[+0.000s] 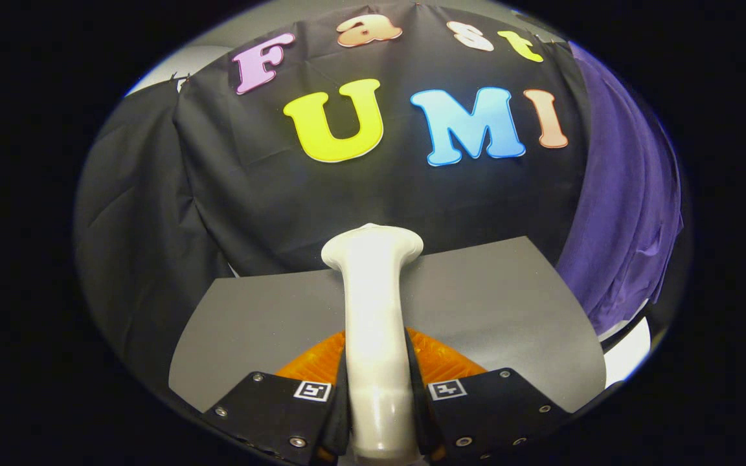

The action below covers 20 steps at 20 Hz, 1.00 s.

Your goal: Iron the clothes twice with a garment steamer, once on the left side and once on the right side.

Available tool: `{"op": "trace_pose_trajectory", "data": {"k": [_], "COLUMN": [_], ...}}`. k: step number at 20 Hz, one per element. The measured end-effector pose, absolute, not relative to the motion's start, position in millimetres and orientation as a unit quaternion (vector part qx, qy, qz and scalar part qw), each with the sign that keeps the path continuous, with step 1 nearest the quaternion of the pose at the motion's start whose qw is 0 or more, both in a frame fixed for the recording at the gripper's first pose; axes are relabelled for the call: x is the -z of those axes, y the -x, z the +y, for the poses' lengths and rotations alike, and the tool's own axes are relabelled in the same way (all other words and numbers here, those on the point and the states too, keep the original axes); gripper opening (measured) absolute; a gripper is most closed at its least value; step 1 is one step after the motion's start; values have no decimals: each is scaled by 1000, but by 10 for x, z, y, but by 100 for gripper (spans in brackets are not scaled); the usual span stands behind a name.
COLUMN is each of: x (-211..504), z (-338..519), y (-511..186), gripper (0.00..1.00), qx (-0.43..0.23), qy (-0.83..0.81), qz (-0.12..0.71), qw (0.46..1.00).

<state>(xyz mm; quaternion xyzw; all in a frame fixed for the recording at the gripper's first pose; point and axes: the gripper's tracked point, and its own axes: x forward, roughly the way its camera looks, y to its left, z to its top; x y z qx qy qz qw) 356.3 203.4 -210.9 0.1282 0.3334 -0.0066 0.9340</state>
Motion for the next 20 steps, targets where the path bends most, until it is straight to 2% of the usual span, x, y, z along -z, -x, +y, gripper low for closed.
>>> {"op": "trace_pose_trajectory", "data": {"k": [20], "x": [313], "z": [248], "y": [-1545], "gripper": [40], "qx": [0], "qy": [-115], "qz": [139], "qw": [984]}}
